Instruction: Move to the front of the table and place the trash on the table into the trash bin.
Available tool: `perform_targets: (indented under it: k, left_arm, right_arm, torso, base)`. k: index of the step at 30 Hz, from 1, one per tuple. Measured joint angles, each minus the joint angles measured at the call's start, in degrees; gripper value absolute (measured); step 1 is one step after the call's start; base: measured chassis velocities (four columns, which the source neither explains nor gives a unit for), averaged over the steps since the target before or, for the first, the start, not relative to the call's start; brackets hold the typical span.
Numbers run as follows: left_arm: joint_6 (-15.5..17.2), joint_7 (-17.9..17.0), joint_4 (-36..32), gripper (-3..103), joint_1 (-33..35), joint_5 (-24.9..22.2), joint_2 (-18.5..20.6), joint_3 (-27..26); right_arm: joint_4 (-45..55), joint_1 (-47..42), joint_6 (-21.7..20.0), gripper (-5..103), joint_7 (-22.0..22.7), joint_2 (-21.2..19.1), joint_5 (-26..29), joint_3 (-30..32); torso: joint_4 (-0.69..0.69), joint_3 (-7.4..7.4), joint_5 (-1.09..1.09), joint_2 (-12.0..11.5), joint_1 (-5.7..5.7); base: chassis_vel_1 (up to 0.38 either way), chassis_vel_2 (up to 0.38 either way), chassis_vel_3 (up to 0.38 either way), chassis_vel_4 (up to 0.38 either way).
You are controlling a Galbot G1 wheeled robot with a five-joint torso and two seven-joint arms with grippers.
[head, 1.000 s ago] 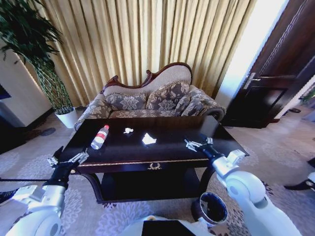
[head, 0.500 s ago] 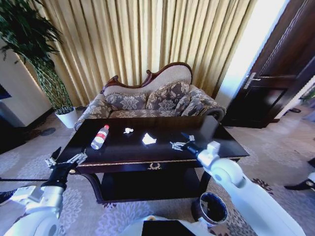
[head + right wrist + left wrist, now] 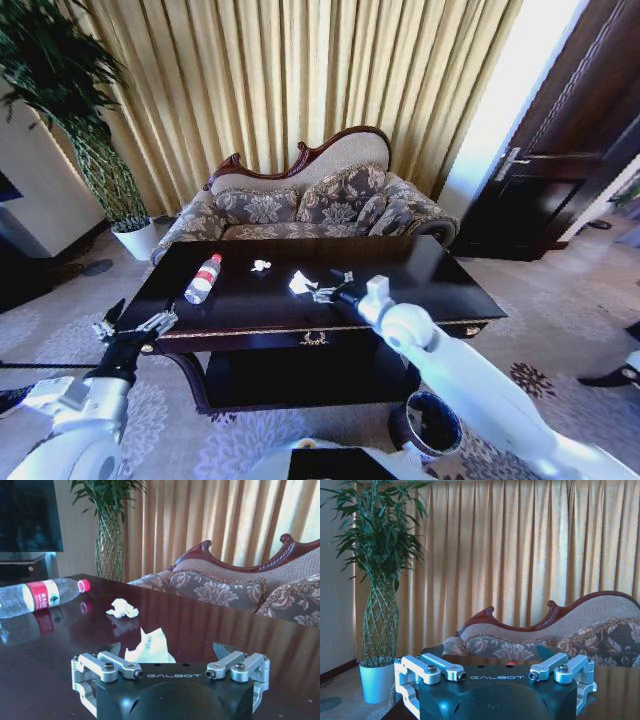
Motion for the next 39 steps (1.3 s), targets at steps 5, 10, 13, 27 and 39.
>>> perform_targets:
  k: [5,10,13,27,39]
  left_arm:
    - [0.00,-0.19,0.00,100,-0.01,0.06,-0.10,-0.06]
    - [-0.11,-0.21,0.00,100,-0.31,0.07,-0.19,0.30]
    - [-0.46,-0.04,0.00,100,-0.35,0.07,-0.15,0.66]
    - [-0.51,0.19,0.00,100,-0.45,0.06,-0.21,0.89]
    - [-0.61,0.26,0.00,100,-0.42,0.02,-0.52,0.82]
  right_arm:
    - [-1.08,1.24,-0.93,100,2.32,1.00,0.78,-1.68]
    - [-2.27,1.16,-0.67,100,2.51,1.69,0.86,-2.25]
    - [-2.99,0.29,-0.28,100,2.51,2.66,0.44,-2.25]
    - [-5.49,0.78,0.81,65,2.71,4.93,-0.22,-2.83]
    - [-6.16,1.07,1.56,27,2.56,5.00,-0.63,-2.90]
  torso:
    - [-0.01,0.00,0.00,0.00,0.00]
    - [-0.02,0.00,0.00,0.00,0.00]
    - [-0.01,0.00,0.01,0.00,0.00]
    - [-0.01,-0.01,0.01,0.00,0.00]
    - [-0.01,-0.01,0.01,0.00,0.00]
  base:
    - [0.000,0.000,0.000,0.000]
    - [0.000,0.000,0.000,0.000]
    - [0.000,0.000,0.000,0.000]
    - [0.000,0.000,0.000,0.000]
    - [0.000,0.000,0.000,0.000]
